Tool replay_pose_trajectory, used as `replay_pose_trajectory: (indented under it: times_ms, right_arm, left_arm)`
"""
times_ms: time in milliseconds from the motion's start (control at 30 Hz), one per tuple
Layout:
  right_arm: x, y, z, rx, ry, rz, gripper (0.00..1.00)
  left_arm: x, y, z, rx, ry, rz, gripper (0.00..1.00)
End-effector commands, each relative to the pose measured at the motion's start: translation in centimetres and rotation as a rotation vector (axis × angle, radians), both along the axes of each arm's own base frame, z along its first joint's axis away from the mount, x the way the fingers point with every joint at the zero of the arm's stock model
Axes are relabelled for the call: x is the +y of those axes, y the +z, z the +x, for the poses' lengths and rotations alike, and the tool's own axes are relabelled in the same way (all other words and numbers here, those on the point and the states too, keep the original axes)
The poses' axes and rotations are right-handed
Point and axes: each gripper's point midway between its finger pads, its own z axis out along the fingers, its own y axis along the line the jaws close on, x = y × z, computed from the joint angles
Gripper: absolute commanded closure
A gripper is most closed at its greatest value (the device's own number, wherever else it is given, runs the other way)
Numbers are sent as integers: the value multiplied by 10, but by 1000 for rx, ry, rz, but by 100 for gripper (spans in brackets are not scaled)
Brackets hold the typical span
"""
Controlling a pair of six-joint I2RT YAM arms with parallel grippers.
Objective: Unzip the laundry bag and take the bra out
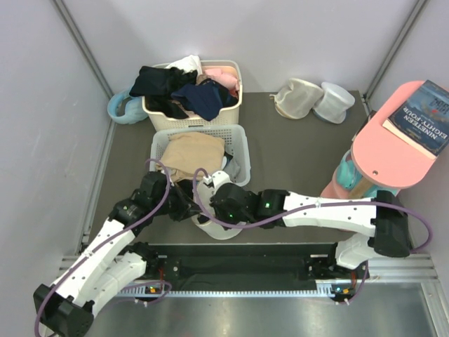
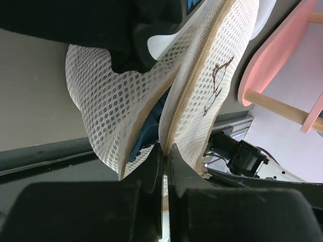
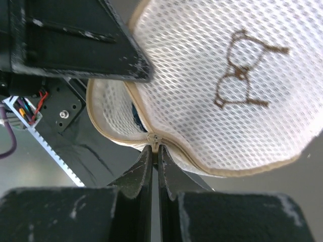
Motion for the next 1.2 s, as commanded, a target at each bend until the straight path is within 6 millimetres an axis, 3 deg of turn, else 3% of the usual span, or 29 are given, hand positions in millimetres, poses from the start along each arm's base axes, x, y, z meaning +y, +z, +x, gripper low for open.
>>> replay_pose_trajectory:
  times_ms: [0, 267, 433, 733, 900, 1067, 1100, 1167]
  right_arm:
    - [-30, 17, 4, -41, -63, 23, 100]
    - [-101, 1, 17, -42, -154, -55, 100]
    - [-126, -10, 43, -62, -217, -90, 100]
    - [-127, -14, 99, -127, -298, -111, 100]
    - [-128, -14, 111, -156, -291, -123, 100]
    - [-124, 11, 108, -169, -245, -89, 100]
    - [-125, 13, 104, -155, -241, -85, 98]
    - [-127, 32, 100, -161, -250, -43, 80]
  left_arm:
    - [12, -14, 3, -4, 45, 60, 100]
    - [20, -14, 4, -17, 63, 104, 100]
    - [19, -8, 6, -52, 61, 93, 100]
    - [22, 9, 10, -149, 6, 125, 100]
    - [18, 16, 9, -192, -69, 138, 100]
    - [15, 38, 16, -265, -135, 161, 100]
    - [13, 52, 20, -294, -138, 161, 100]
    - [12, 54, 28, -286, -157, 193, 100]
